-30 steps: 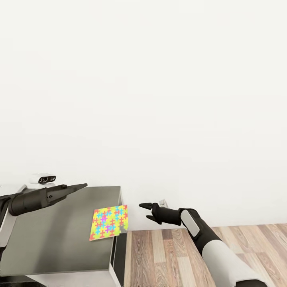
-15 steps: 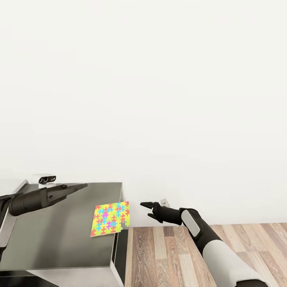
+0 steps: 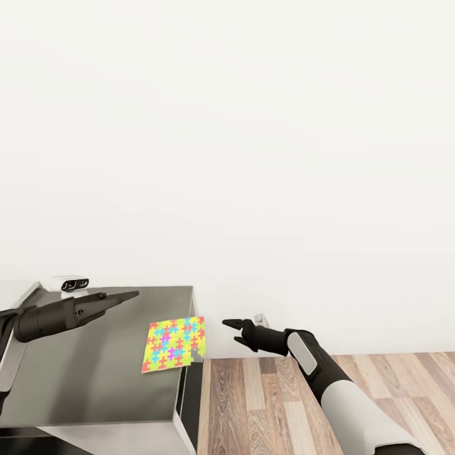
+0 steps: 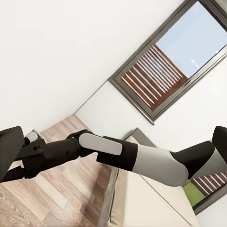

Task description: Put all the toys in the child's room - the three board games (two on the bed and one on the table), the two jigsaw puzzles on the table, and the tennis ball on the table - inside the toy box on the table in the child's room.

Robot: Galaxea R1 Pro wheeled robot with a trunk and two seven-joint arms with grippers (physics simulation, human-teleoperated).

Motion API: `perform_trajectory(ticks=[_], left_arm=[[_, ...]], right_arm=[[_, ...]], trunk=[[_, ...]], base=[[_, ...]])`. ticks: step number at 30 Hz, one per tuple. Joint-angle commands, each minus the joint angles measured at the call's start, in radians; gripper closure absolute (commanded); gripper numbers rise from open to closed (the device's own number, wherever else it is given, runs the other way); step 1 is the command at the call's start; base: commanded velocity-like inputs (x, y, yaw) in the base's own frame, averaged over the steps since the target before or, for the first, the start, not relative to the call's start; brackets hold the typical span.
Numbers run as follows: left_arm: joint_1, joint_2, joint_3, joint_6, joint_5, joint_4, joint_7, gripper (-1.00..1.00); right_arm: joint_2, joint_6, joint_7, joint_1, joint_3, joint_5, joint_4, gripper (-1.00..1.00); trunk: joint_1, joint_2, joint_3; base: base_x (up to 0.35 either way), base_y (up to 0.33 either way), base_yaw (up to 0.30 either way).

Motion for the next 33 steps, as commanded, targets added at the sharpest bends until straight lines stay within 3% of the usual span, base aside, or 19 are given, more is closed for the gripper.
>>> perform_trajectory(ticks=[1,12,16,18,21,24,27,33], left_arm=[[-0.001,0.000,0.000,0.010,-0.001,0.000,-0.004,-1.00],[-0.001,0.000,-0.005,0.016,-0.006,-0.003,-0.004,-1.00],[-0.006,-0.001,-0.006,0.016,-0.012,-0.004,0.047,-1.00],[-0.012,-0.011,-0.020,0.016,-0.020,-0.004,0.069,-1.00],[-0.030,-0.051,-0.057,0.016,-0.061,-0.002,0.128,-1.00],[-0.145,-0.106,-0.107,0.016,-0.135,0.008,0.207,-1.00],[-0.214,-0.141,-0.153,0.016,-0.191,0.012,0.249,-1.00],[-0.248,-0.156,-0.185,0.016,-0.218,0.009,0.267,-1.00]], right_arm=[[-0.001,0.004,0.002,-0.001,0.000,-0.002,-0.001,-1.00],[-0.005,0.007,0.011,0.002,0.000,-0.012,-0.014,-1.00],[-0.004,0.006,0.012,0.002,0.000,-0.013,-0.015,-1.00],[-0.004,0.006,0.012,0.002,0.000,-0.013,-0.015,-1.00],[-0.003,0.005,0.012,0.002,0.000,-0.012,-0.016,-1.00],[-0.004,0.006,0.012,0.003,0.000,-0.012,-0.017,-1.00],[-0.005,0.006,0.012,0.003,0.000,-0.012,-0.018,-1.00],[-0.003,0.006,0.011,0.003,0.000,-0.012,-0.018,-1.00]], trunk=[[0.004,-0.008,-0.004],[0.046,-0.085,-0.039],[0.061,-0.113,-0.051],[0.061,-0.113,-0.051],[0.061,-0.113,-0.051],[0.061,-0.113,-0.051],[0.061,-0.113,-0.051],[0.061,-0.113,-0.051]], base=[[0.000,0.000,0.000],[0.000,0.000,0.000],[0.000,0.000,0.000],[0.000,0.000,0.000],[0.000,0.000,0.000],[0.000,0.000,0.000],[0.000,0.000,0.000],[0.000,0.000,0.000]])
